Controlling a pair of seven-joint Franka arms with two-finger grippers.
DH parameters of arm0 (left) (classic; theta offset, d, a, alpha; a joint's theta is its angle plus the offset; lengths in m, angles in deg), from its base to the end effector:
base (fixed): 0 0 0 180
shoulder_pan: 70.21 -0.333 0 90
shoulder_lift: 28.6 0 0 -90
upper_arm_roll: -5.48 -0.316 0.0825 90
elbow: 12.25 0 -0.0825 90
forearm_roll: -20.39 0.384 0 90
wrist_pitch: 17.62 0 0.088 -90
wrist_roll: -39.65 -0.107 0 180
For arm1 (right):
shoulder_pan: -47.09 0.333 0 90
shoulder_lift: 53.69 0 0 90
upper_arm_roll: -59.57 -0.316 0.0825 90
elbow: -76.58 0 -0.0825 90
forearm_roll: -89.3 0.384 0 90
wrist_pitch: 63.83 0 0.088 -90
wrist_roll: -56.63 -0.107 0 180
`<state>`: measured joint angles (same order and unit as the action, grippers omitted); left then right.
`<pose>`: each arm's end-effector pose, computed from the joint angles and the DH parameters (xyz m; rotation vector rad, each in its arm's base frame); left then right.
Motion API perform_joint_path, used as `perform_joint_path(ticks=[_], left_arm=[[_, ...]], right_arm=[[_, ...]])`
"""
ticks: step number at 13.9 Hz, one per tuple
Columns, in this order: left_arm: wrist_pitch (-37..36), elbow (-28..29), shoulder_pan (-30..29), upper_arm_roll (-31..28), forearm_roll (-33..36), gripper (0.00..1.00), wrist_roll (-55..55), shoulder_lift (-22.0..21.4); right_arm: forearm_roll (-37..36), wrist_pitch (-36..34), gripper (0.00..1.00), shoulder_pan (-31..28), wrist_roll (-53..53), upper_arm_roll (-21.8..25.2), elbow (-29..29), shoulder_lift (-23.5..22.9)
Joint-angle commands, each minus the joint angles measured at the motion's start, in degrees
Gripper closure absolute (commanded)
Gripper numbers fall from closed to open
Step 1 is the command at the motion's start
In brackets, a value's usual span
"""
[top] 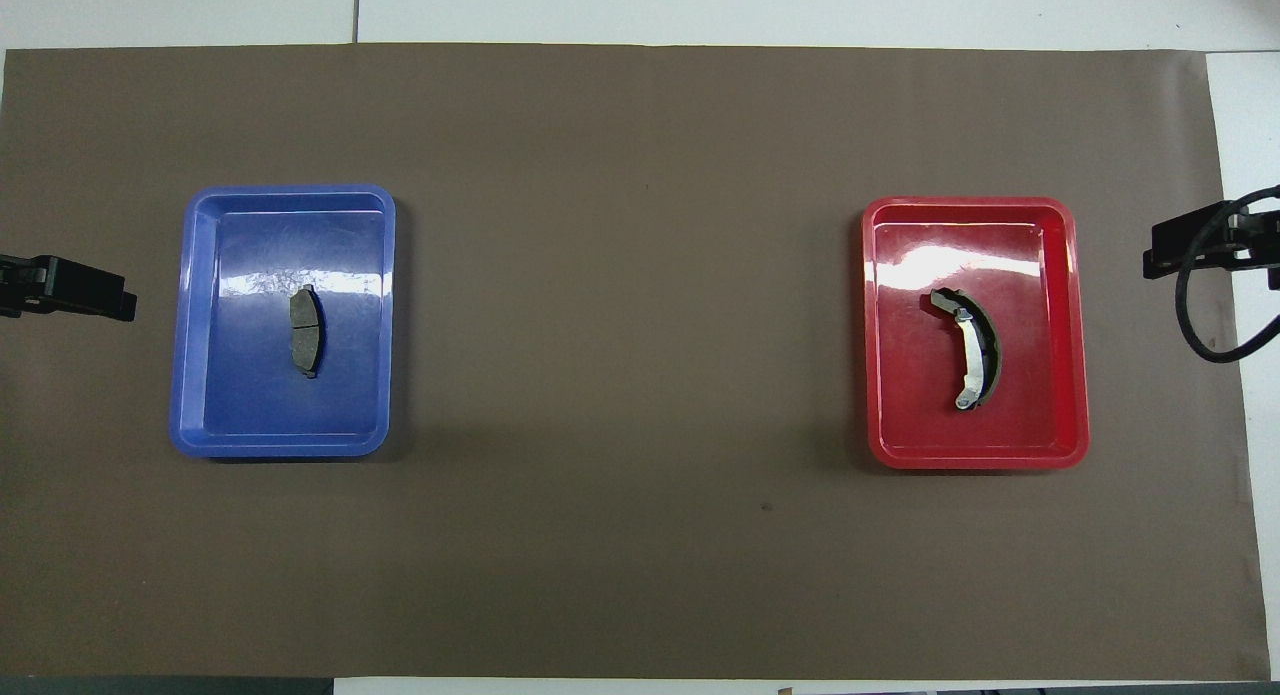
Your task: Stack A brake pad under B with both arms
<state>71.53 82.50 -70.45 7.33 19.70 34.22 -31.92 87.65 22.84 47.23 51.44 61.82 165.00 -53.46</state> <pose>0.5334 -0.0168 0.6157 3.1236 -0.1919 -0.0618 0.5471 -0.0234 0.6347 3.1056 -0.2001 -0.0401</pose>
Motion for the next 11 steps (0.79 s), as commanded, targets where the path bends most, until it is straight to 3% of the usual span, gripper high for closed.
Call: perform_joint_path(ticks=[1,4,11], left_arm=[[-0.82,1.41,-0.64,0.52,0.69,0.02,-0.72,-1.6],[-1.08,1.23,0.06,0.96,3.5,0.02,-0.63,-1.51],[-1.78,2.38,-0.37,1.05,2.98,0.02,-0.46,-2.03]], right_arm=[[-0.02,-0.01,0.0,-0.67,0.8,-0.58,0.7,0.56],[-0.02,-0.01,0.0,-0.67,0.8,-0.58,0.7,0.56],[-0.02,0.08,0.0,-0.67,0.8,-0.58,0.88,0.56]])
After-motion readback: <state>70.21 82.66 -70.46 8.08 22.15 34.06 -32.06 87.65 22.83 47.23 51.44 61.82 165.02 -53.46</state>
